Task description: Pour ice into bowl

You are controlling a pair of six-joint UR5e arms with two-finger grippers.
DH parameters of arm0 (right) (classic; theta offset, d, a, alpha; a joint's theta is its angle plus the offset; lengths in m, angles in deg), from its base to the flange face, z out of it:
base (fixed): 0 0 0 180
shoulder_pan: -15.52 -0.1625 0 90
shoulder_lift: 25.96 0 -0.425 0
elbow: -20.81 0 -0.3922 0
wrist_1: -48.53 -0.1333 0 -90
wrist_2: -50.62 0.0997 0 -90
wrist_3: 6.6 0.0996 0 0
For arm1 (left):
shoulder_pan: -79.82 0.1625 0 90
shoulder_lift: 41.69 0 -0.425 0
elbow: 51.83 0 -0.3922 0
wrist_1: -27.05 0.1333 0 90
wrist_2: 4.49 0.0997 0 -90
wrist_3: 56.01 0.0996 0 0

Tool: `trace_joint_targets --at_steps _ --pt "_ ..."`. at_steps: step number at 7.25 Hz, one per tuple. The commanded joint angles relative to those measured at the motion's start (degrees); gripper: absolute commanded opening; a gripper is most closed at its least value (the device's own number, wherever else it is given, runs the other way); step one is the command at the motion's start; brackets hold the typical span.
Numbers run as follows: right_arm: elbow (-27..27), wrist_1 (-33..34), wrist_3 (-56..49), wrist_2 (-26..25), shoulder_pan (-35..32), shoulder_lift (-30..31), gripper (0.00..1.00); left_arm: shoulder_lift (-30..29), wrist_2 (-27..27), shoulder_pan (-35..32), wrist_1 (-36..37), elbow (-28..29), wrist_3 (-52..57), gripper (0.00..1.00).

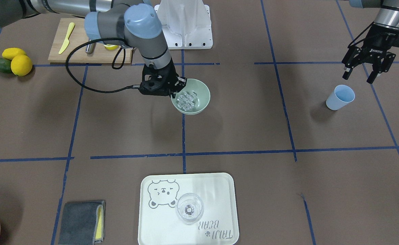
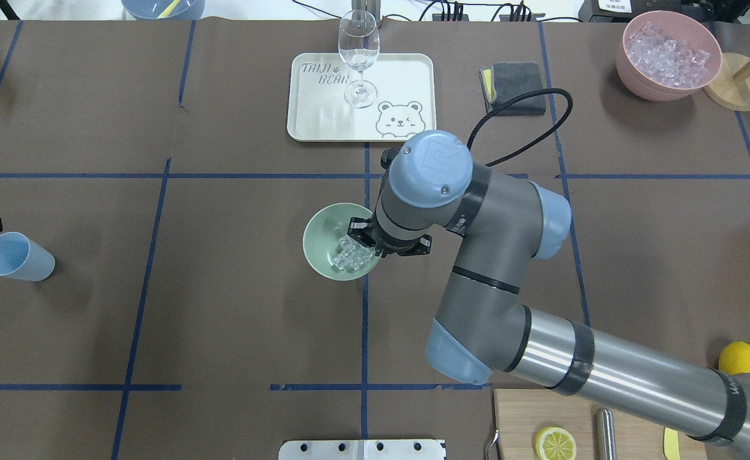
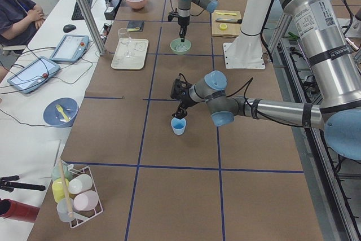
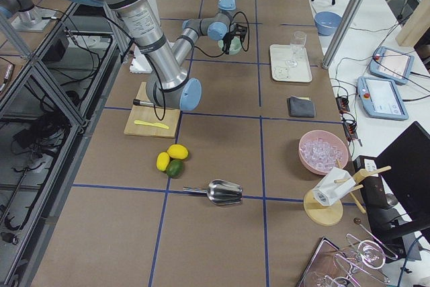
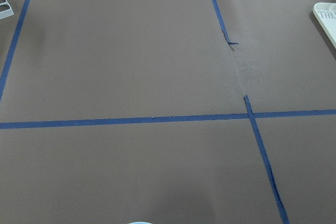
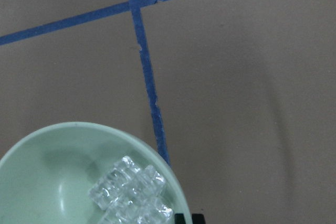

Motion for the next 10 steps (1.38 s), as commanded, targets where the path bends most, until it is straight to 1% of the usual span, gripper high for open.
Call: trace_joint_targets --at_steps 1,2,3,4,5,6,7,8,9,10 --pt "5.1 0.1 0.3 -1.0 1.7 -4.1 0.0 0.0 0.1 0.0 -0.1 0.0 0.2 0.98" --pt "6.8 -0.2 0.1 -1.9 2.3 -5.1 0.0 0.0 0.1 0.0 -0.1 -0.1 0.2 0.98" --pt "10.3 -2.1 0.9 -3.1 2.8 -8.0 0.0 0.0 0.1 0.0 -0.1 -0.1 0.3 0.98" --pt "16.3 -4.2 2.2 -3.3 3.2 -11.9 0.0 0.0 0.1 0.0 -0.1 -0.1 0.3 0.98" --pt "19.0 -4.6 2.2 -3.3 3.3 -14.0 0.0 0.1 0.1 0.0 -0.1 -0.1 0.3 0.98" --pt "19.1 -5.3 2.2 -3.9 3.3 -14.1 0.0 0.1 0.1 0.0 -0.1 -0.1 0.3 0.98" --pt "19.1 -6.4 2.3 -4.2 3.3 -14.2 0.27 0.3 0.1 0.5 -0.1 -0.1 -0.1 0.98" --pt "19.0 -8.0 2.8 -4.2 3.3 -14.2 0.99 1.6 0.2 0.9 -1.0 -0.1 -0.3 0.99" --pt "18.5 -8.6 4.1 -3.9 3.2 -15.1 1.0 4.1 0.3 1.2 -3.5 -0.1 -0.4 0.99" --pt "17.6 -8.3 5.0 -3.6 2.8 -15.3 1.0 6.6 2.3 3.3 -5.3 -0.1 -3.4 0.99"
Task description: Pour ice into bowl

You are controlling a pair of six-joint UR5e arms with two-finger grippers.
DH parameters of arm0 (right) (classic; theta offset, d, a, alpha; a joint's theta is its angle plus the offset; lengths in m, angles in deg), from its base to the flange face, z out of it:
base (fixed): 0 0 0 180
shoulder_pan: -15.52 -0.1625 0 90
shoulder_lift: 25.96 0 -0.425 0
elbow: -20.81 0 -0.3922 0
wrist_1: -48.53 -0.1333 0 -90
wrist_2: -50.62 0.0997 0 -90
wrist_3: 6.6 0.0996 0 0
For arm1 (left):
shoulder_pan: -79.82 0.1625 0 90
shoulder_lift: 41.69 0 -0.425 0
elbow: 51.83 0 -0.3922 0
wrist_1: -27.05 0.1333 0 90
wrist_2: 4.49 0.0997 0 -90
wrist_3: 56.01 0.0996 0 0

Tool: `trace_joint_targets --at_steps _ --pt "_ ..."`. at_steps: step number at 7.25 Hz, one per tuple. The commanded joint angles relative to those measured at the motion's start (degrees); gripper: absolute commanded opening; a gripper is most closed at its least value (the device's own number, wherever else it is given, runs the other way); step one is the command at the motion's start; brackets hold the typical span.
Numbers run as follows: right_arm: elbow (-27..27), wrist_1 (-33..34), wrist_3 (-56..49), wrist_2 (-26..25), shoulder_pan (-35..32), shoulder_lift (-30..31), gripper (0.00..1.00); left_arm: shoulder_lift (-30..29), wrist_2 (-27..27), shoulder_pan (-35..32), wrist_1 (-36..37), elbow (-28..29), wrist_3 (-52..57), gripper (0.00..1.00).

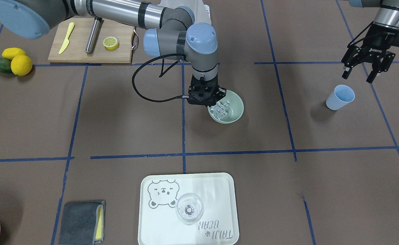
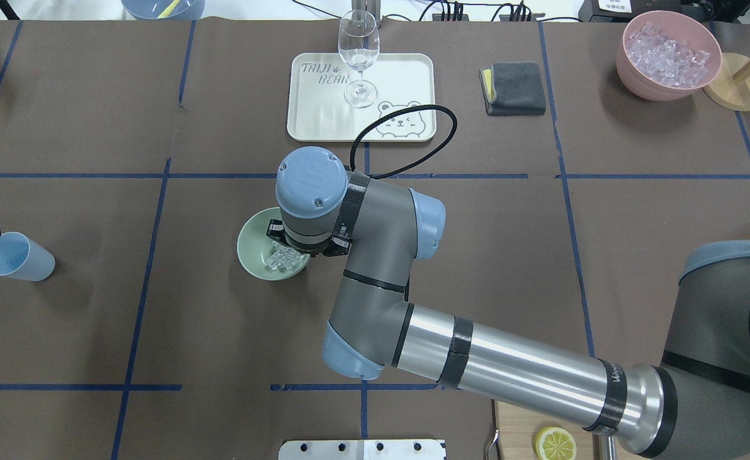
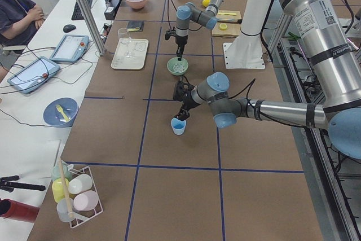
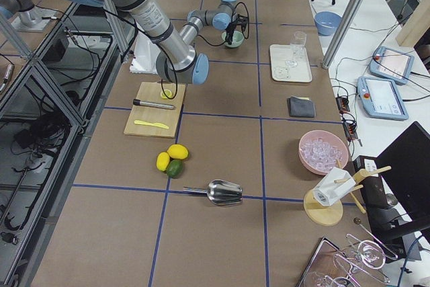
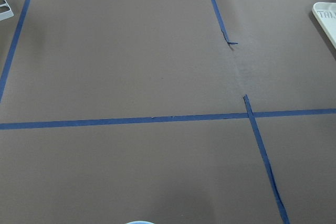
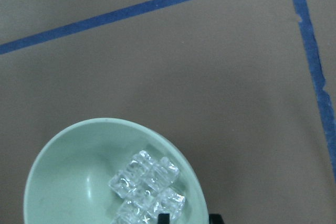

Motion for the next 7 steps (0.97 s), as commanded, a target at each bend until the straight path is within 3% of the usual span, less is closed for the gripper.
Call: trace_joint_targets --at_steps 1,2,4,6,7 --pt "-2.4 0.4 1.2 2.7 -1.6 -0.3 1.0 4.5 8.8 8.5 -2.4 0.0 -6.6 0.99" --pt "-5.6 4.5 1.1 5.8 -4.0 0.3 1.0 5.3 14.7 15.6 -2.4 0.3 -11.6 0.99" --pt "-12.2 10.9 0.4 7.2 -6.3 2.3 1.0 5.5 20.8 21.8 -2.5 1.7 -15.7 0.99" --pt "-14.2 11.0 0.2 7.4 -8.0 5.0 1.0 5.5 31.0 31.9 -2.4 5.1 -24.1 0.99" --pt "-14.7 11.0 0.2 7.6 -8.7 5.7 1.0 5.3 35.3 33.5 -2.4 6.2 -25.0 0.99"
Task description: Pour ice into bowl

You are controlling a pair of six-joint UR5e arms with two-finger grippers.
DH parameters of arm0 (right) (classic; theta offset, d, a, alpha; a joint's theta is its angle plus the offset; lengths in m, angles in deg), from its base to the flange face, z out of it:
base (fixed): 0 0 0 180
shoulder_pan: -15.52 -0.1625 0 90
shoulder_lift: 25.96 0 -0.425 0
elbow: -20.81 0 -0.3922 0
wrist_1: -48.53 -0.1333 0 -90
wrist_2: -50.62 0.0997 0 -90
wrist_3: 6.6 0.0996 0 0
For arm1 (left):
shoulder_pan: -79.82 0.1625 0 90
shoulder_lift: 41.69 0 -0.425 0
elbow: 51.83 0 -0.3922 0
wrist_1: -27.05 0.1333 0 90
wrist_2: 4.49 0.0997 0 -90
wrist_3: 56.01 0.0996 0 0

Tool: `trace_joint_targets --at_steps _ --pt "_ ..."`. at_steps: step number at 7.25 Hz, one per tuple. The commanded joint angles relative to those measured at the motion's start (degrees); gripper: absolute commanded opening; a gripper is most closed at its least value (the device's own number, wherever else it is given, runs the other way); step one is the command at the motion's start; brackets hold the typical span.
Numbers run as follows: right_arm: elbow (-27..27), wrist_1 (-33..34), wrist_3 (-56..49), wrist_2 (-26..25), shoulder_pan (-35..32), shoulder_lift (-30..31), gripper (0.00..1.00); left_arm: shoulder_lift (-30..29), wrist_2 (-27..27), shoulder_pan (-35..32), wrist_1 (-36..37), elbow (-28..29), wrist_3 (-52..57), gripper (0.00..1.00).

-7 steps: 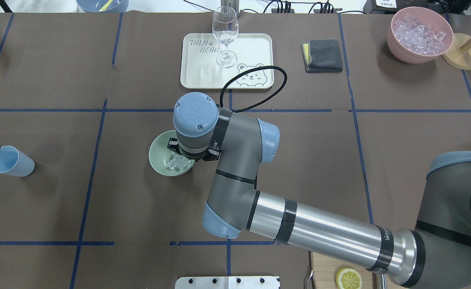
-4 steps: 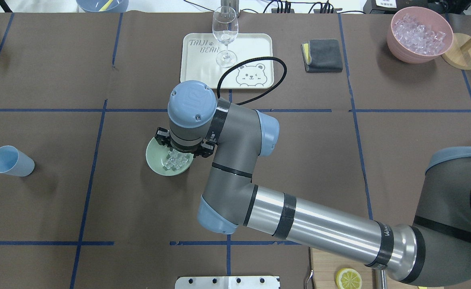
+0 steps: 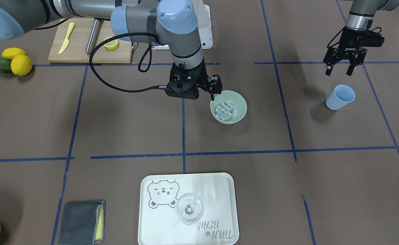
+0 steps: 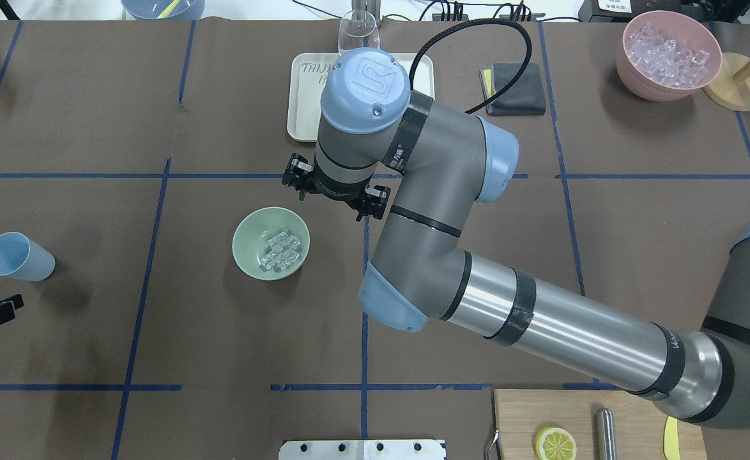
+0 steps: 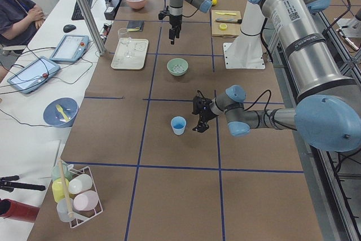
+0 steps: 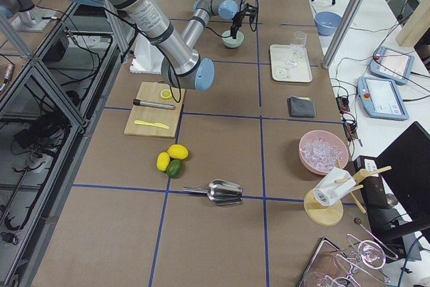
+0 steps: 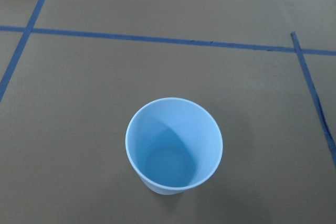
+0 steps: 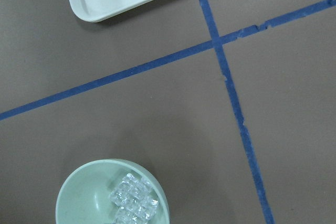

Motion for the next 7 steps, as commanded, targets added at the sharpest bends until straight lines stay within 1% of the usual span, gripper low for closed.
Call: trace_joint_targets --at_steps 1,2,3,4,5,7 --pt "-2.8 0.3 -0.1 0.3 -1.4 2.5 1.0 -1.1 8.7 3.5 0.1 2.0 -2.5 0.99" --pt "-5.1 0.3 -0.5 0.3 -1.4 4.5 1.0 -2.2 12.5 3.5 0.2 2.7 -2.5 0.98" --pt "-5.7 0.3 -0.7 0.1 -1.4 5.2 1.0 -3.1 15.9 3.6 0.3 3.8 -2.5 0.98" --pt "-5.7 0.3 -0.9 -0.1 -1.4 5.4 1.0 -5.0 17.9 3.7 0.3 6.4 -2.5 0.98" --pt "-5.7 0.3 -0.9 -0.2 -1.4 5.4 1.0 -6.8 18.6 3.7 0.3 8.1 -2.5 0.98" --pt "-6.0 0.3 -0.9 -0.2 -1.4 5.4 1.0 -7.7 19.7 3.9 0.3 9.3 -2.5 0.98"
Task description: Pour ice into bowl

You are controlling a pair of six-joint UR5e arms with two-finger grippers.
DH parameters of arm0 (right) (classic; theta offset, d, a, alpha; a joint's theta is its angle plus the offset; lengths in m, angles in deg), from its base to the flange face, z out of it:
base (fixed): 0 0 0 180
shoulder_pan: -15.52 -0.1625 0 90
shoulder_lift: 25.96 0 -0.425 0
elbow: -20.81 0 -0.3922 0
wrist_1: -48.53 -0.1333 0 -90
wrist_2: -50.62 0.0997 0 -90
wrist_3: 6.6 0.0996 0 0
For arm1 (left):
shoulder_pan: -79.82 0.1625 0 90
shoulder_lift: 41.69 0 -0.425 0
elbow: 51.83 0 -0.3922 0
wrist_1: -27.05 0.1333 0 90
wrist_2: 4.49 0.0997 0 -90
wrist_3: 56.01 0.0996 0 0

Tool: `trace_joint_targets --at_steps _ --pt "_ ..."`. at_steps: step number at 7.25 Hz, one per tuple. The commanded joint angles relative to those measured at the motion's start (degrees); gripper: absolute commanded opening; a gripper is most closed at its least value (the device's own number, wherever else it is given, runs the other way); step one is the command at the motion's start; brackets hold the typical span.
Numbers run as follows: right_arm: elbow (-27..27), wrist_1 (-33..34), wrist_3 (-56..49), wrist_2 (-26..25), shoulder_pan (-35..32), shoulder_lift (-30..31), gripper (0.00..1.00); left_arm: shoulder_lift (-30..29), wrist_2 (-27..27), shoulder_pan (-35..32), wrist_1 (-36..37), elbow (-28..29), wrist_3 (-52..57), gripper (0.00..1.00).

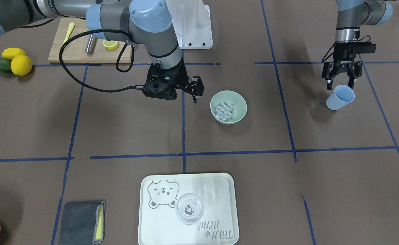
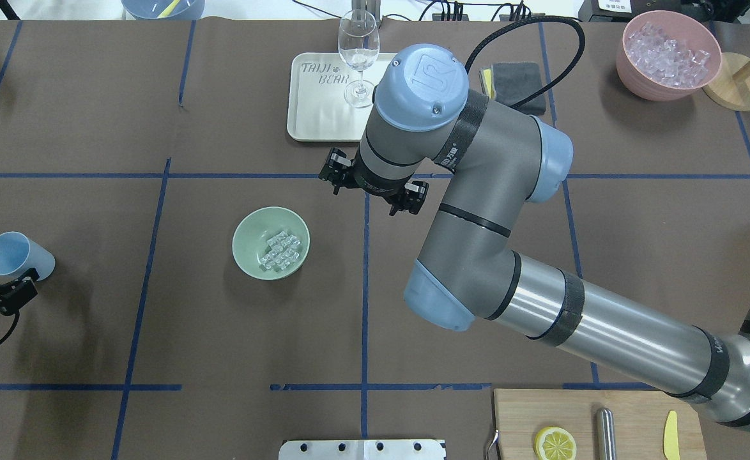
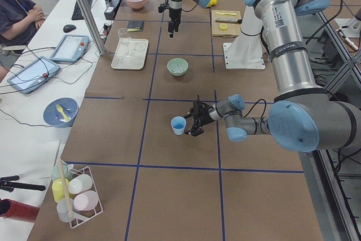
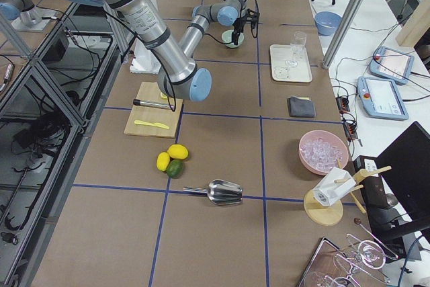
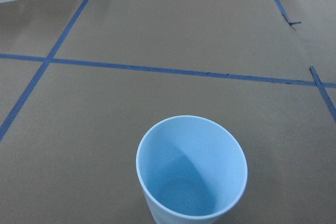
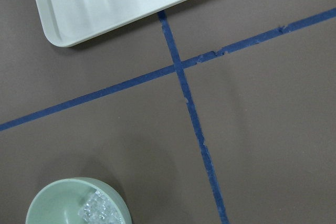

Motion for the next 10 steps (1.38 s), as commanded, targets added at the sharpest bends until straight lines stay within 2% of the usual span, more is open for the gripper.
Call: trace_joint_targets --at_steps 1,5,8,10 --pt "-0.4 0.0 0.0 0.0 0.0 0.0 1.0 -0.9 3.0 0.1 0.1 1.7 0.0 0.98" --pt "-0.6 0.0 0.0 -0.3 -0.2 -0.1 1.0 -6.2 7.3 0.1 0.0 7.5 -0.1 0.98" --pt "-0.7 0.0 0.0 -0.3 -0.3 -0.1 1.0 -6.7 11.0 0.0 -0.3 8.5 -0.2 0.97" --pt "-0.8 0.0 0.0 -0.3 -0.4 0.0 1.0 -6.8 11.0 0.1 -0.4 9.0 -0.3 0.96"
